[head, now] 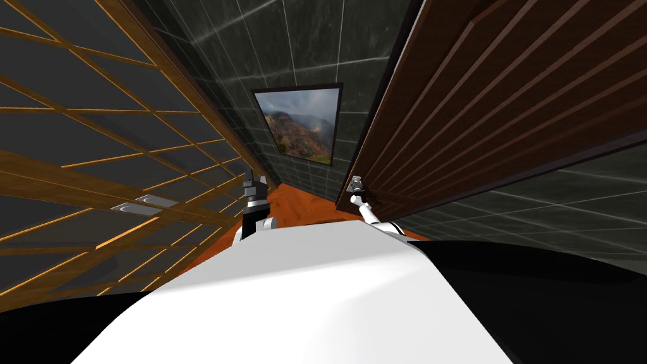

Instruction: Pull the door open

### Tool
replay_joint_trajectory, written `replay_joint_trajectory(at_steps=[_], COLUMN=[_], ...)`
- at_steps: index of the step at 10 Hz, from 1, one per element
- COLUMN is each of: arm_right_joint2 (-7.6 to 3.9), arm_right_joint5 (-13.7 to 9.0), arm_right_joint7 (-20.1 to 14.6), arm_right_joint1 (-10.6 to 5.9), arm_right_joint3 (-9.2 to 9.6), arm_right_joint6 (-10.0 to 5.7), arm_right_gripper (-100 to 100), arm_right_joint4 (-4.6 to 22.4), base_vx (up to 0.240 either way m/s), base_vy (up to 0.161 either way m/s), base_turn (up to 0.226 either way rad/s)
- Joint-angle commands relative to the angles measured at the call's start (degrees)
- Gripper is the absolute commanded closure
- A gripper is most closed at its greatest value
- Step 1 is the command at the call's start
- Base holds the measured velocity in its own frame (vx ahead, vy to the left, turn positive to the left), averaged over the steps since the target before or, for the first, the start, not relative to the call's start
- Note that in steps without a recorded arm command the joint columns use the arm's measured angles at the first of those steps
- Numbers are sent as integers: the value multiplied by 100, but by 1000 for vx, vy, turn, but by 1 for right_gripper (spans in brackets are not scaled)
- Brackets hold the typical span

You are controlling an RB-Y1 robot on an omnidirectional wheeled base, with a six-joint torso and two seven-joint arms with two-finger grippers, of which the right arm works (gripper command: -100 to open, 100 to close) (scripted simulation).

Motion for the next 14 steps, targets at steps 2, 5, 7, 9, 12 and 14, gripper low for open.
replay_joint_trajectory(at_steps=[2, 5, 7, 9, 12, 14], arm_right_joint2=[18, 18, -41, -92, -193, -267], arm_right_joint5=[3, 3, 12, 23, 44, 59], arm_right_joint7=[7, 7, -106, -208, -409, -554], arm_right_joint1=[-4, -4, 49, 87, 164, 219], arm_right_joint3=[16, 16, 137, 251, 476, 638], arm_right_joint6=[17, 17, 34, 42, 58, 69], arm_right_gripper=[100, 100, 100, 100, 100, 100], arm_right_joint4=[-7, -7, -60, -119, -234, -317], base_vx=[-18, -4, -160, -202, -234, -276], base_vy=[-3, 0, -47, -47, -53, -44], base_turn=[17, 1, 99, 97, 118, 123])
